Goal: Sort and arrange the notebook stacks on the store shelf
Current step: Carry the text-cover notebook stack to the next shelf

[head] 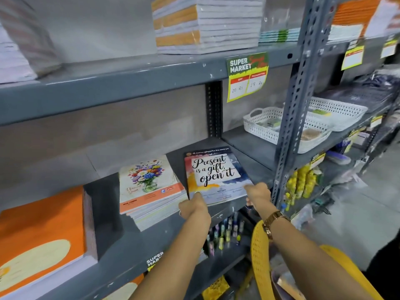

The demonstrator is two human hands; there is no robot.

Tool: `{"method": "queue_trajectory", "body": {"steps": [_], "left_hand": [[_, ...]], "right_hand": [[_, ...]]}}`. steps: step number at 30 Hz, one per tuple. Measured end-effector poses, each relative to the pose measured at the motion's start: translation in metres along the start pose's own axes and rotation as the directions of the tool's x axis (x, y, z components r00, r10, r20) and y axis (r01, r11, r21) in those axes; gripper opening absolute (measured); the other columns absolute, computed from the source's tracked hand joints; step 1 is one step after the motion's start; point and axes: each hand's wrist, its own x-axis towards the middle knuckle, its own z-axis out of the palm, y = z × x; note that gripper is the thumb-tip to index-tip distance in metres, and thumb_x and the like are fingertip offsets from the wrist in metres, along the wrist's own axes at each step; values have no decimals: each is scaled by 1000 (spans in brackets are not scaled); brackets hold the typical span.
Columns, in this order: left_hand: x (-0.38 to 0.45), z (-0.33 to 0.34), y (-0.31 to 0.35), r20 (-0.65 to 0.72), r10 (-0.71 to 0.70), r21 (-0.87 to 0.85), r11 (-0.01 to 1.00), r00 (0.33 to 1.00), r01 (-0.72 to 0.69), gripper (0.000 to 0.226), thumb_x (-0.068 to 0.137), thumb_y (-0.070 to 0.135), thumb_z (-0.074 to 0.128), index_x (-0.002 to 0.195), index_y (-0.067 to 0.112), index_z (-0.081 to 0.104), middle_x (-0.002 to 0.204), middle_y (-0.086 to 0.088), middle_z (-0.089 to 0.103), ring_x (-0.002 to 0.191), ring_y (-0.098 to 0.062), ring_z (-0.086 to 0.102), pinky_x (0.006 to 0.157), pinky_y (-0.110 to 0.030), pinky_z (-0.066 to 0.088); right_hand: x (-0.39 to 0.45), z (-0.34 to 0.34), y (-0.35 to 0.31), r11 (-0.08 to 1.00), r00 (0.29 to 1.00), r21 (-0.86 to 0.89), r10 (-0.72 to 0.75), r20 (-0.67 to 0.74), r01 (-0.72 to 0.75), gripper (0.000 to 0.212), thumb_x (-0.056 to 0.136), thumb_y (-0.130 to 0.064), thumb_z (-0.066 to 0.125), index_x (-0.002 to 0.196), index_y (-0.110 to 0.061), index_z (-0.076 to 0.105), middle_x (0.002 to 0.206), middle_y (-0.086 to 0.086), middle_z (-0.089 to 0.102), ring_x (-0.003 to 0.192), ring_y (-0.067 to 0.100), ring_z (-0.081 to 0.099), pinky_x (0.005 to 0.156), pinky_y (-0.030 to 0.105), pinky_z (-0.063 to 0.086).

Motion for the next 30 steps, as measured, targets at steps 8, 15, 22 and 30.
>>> {"method": "queue_trajectory", "body": {"steps": [8, 15, 22, 30], "left_hand": [[-1, -6, 4, 42, -118, -102, 987, 992, 122, 40, 87, 14, 57, 122, -4, 49, 130, -19, 55, 103, -32, 57, 85, -38, 46], [-9, -21, 4, 298, -120, -78, 986, 947, 149, 5, 91, 7, 50, 96, 5, 51, 71, -7, 47, 56, -16, 40, 35, -19, 35], [-38, -47, 26, 496, -40, -72, 994, 867, 86, 32, 92, -10, 31, 69, 5, 48, 72, -6, 50, 59, -15, 39, 52, -23, 37], [-54, -116, 60, 385, 311, -160, 950, 869, -269, 35, 91, -10, 42, 62, 10, 49, 69, -8, 60, 69, -22, 57, 57, -28, 48]], "right_hand": [[-6, -14, -12, 963, 998, 264, -44, -39, 53, 21, 95, -9, 45, 110, -2, 58, 108, 18, 63, 71, 39, 70, 44, 28, 56], [-49, -46, -38, 851, 920, 350, -367, -136, 391, 14, 98, -12, 47, 93, -5, 58, 98, 15, 56, 33, 5, 58, 32, 12, 45], [-88, -82, -51, 752, 886, 472, -425, -186, 460, 21, 97, -10, 50, 115, -2, 54, 98, 26, 65, 29, 1, 54, 38, 10, 49], [-138, -56, -58, 708, 904, 586, -414, -106, 393, 16, 96, -5, 49, 110, 2, 55, 90, 21, 60, 31, 4, 59, 38, 16, 54]]}}
